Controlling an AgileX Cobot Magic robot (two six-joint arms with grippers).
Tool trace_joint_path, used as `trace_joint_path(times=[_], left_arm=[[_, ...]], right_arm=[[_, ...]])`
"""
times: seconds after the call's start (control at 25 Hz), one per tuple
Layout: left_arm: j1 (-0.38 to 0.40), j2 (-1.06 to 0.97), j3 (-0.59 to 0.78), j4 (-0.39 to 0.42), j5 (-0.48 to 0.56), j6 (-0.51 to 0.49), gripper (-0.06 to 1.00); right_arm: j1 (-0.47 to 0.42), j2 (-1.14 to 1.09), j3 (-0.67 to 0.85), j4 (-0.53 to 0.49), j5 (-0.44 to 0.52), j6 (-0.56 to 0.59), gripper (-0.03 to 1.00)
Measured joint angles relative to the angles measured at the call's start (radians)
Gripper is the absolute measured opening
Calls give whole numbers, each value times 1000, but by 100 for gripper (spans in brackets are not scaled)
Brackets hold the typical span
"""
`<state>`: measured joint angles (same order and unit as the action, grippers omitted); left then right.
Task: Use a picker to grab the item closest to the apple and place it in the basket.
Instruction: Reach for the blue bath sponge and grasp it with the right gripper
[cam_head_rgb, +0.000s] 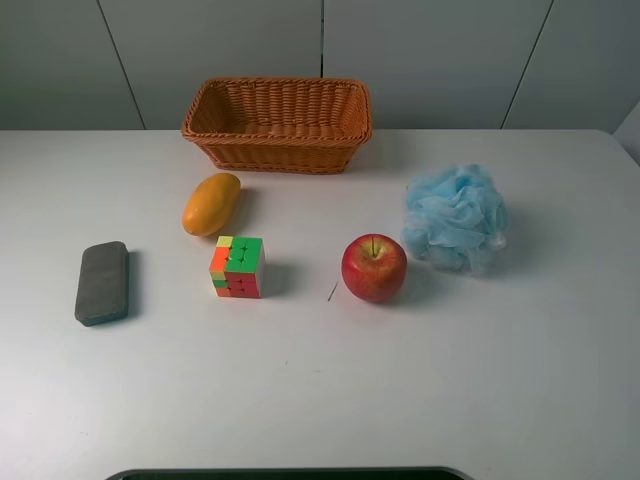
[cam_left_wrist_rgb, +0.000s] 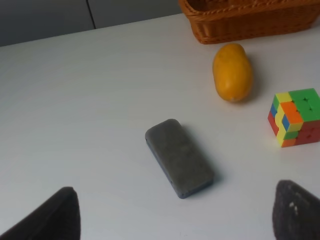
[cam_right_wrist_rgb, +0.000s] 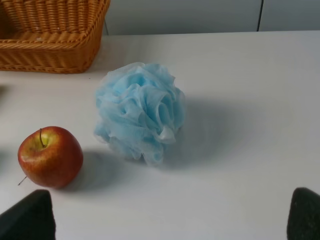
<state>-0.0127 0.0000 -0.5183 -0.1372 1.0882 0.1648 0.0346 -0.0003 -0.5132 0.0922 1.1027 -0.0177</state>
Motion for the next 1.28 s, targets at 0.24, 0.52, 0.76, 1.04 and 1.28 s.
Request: trace_joint_path(times=[0.24, 0.52, 0.76, 1.04, 1.28], left_arm=[[0, 0, 0, 0, 0, 0, 74], [0, 0, 0, 0, 0, 0, 74], [0, 0, 0, 0, 0, 0, 74], [0, 0, 0, 0, 0, 0, 74], [0, 0, 0, 0, 0, 0, 74]], right_arm=[[0, 0, 0, 0, 0, 2, 70], [0, 0, 0, 0, 0, 2, 70], [0, 0, 0, 0, 0, 2, 70], [0, -1, -6, 0, 2, 4, 70], [0, 110, -105, 0, 23, 8, 70]])
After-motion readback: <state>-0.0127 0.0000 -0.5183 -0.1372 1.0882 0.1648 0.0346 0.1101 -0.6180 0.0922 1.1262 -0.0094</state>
